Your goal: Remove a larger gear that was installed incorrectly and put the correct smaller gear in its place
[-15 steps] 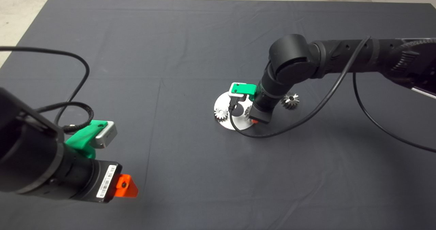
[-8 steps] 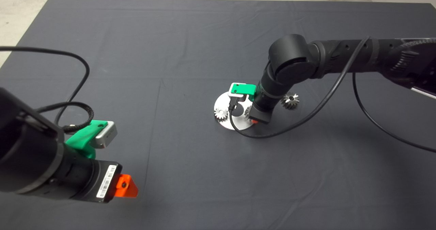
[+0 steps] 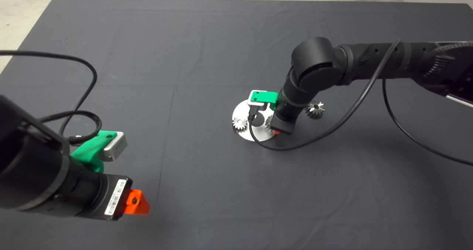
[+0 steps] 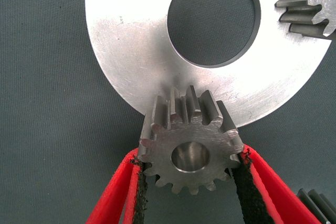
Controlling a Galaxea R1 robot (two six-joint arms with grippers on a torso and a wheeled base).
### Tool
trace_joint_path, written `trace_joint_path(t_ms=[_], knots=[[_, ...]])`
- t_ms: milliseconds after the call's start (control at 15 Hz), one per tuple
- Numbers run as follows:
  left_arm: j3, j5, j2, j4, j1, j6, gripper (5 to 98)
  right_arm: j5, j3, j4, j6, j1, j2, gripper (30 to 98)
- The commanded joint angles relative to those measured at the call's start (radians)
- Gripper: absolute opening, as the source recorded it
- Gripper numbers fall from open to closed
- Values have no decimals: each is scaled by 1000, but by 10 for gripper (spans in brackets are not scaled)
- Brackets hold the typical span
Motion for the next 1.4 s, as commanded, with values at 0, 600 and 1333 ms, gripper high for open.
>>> trace_joint_path(t_ms=[0, 600, 1333], knots=[[12, 11, 1, -18, -4, 1, 979, -124, 10, -24, -15, 24, -4, 387], [12, 11, 1, -18, -4, 1, 979, -124, 10, -24, -27, 24, -11, 387], [12, 11, 1, -18, -4, 1, 979, -124, 10, -24, -38, 24, -40, 387]])
